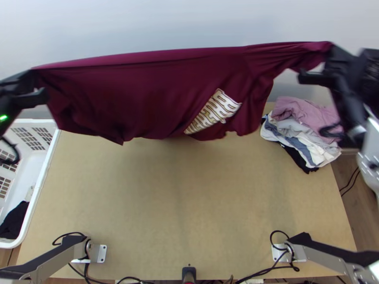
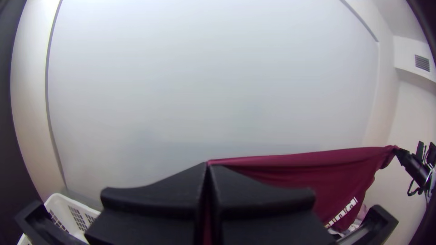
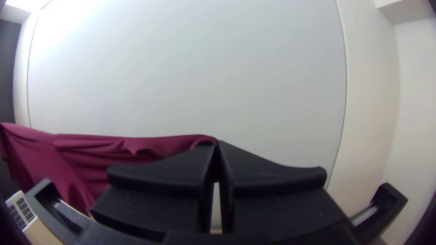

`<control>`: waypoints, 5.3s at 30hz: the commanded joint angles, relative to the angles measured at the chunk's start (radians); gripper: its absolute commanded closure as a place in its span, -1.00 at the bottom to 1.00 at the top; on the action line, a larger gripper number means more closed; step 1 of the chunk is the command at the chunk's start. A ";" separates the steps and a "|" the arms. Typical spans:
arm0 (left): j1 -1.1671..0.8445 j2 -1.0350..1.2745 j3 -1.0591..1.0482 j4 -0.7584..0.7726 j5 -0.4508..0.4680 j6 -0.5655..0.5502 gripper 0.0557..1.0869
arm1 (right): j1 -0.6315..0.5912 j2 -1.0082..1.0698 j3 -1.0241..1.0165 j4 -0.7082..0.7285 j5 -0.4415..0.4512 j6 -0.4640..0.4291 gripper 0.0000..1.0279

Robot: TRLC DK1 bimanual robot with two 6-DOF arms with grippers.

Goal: Fold the t-shirt

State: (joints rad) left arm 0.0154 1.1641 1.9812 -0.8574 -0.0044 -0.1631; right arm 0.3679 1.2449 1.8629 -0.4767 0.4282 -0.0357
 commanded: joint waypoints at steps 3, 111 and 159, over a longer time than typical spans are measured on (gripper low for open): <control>0.008 -0.067 0.212 -0.207 0.169 0.034 0.92 | 0.034 -0.228 -0.047 0.075 0.034 -0.155 0.95; -0.095 0.513 -0.783 0.307 0.146 0.050 0.92 | 0.057 0.449 -0.390 0.332 -0.118 0.149 0.95; -0.183 0.539 -0.889 0.334 0.150 0.096 0.78 | 0.057 0.446 -0.393 0.326 -0.117 0.132 0.95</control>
State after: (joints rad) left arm -0.1677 1.6890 1.0931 -0.5415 0.1452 -0.0711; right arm 0.4252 1.6905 1.4704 -0.1501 0.3130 0.1040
